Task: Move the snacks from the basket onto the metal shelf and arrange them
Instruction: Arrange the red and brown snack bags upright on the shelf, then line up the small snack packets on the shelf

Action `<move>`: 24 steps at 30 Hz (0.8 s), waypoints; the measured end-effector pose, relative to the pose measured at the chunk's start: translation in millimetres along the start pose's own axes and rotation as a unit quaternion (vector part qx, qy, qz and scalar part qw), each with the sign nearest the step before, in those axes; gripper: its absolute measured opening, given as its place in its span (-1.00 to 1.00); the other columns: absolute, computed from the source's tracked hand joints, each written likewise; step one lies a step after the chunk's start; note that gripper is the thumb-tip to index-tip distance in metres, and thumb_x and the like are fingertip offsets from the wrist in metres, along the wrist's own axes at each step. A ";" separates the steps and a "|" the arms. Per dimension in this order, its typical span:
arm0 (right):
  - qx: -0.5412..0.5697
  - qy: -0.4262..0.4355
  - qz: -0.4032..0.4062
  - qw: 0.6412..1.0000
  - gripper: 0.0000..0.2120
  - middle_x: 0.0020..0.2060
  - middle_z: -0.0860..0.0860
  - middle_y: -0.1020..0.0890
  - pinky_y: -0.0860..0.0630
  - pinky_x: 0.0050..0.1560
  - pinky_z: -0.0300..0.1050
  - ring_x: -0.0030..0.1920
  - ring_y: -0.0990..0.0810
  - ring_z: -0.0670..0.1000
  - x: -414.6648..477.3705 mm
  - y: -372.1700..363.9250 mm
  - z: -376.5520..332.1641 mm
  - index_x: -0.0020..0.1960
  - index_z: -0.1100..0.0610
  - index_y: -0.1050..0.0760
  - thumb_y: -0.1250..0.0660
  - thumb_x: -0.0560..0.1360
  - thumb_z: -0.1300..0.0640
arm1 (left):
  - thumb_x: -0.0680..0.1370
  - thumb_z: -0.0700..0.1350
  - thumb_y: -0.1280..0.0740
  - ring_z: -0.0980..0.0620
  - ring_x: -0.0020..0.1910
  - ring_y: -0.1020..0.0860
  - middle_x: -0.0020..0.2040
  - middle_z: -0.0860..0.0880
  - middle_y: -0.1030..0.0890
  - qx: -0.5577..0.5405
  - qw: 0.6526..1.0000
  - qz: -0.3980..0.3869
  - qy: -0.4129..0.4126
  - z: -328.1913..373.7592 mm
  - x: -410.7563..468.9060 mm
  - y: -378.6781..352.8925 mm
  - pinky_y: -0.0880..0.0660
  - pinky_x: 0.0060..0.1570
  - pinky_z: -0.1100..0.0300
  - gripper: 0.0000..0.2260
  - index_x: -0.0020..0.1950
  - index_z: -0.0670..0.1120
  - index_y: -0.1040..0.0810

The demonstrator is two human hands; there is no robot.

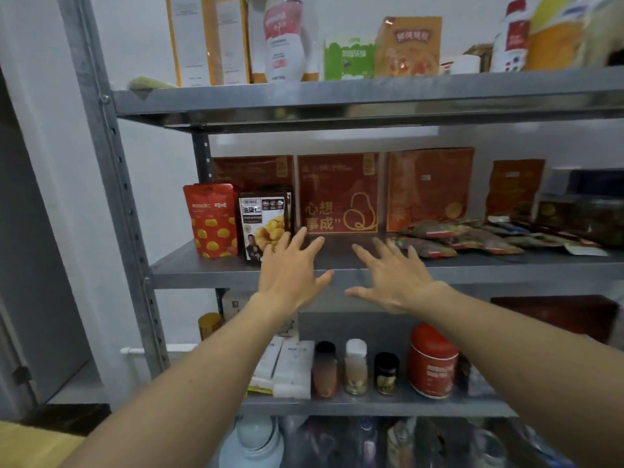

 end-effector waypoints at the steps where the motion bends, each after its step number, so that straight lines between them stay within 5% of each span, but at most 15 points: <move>1: 0.002 0.001 0.001 1.000 -0.14 0.59 0.14 0.06 0.06 0.51 0.29 0.58 0.10 0.19 -4.2 -0.4 9.2 0.60 -0.10 0.19 -0.09 0.49 -0.44 | 0.55 0.31 -0.18 -0.10 0.56 -0.08 0.59 -0.03 -0.12 -0.004 1.000 0.000 -0.004 14.2 1.5 -0.9 -0.15 0.46 -0.11 -0.38 0.56 0.14 -0.16; 9: 0.036 -0.027 0.027 0.999 -0.16 0.58 0.12 -0.07 -0.14 0.48 0.18 0.56 -0.05 0.16 -3.6 7.6 92.3 0.60 -0.05 0.13 -0.10 0.51 -0.41 | 0.54 0.27 -0.23 -0.08 0.50 -0.22 0.53 0.01 -0.28 -0.024 0.999 -0.001 -0.032 92.0 48.7 -21.3 -0.22 0.38 -0.07 -0.40 0.54 0.13 -0.20; 16: 0.183 -0.183 0.145 0.955 -0.39 0.35 0.12 -0.49 -0.48 0.22 0.11 0.31 -0.46 0.22 42.6 17.8 185.6 0.48 0.03 -0.28 -0.09 0.58 -0.31 | 0.57 0.21 -0.24 -0.14 0.32 -0.38 0.27 -0.09 -0.53 -0.228 0.973 0.005 0.022 124.3 127.1 -54.2 -0.38 0.21 0.02 -0.54 0.45 0.11 -0.37; 20: 0.264 -0.262 0.143 0.917 -0.45 0.23 0.13 -0.58 -0.52 0.15 0.05 0.22 -0.53 0.23 80.2 6.9 232.8 0.40 0.10 -0.40 -0.19 0.57 -0.24 | 0.55 0.29 -0.21 -0.18 0.41 -0.32 0.34 -0.07 -0.51 -0.316 0.945 -0.070 0.045 138.0 178.2 -99.6 -0.35 0.33 -0.02 -0.50 0.46 0.17 -0.34; 24: 0.325 -0.288 0.102 0.895 -0.55 0.15 0.11 -0.59 -0.50 -0.07 -0.05 0.08 -0.56 0.21 104.0 -8.0 255.3 0.28 0.14 -0.47 -0.34 0.52 -0.13 | 0.53 0.40 -0.10 -0.22 0.50 -0.19 0.52 0.00 -0.32 -0.273 0.947 -0.168 0.014 160.2 205.4 -129.4 -0.17 0.46 -0.10 -0.39 0.53 0.22 -0.19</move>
Point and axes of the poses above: each hand's wrist, its own x-axis towards the middle knuckle, its own y-axis out of the back of the hand, z = x × y, the point moved 6 cm from there along x, towards the middle knuckle
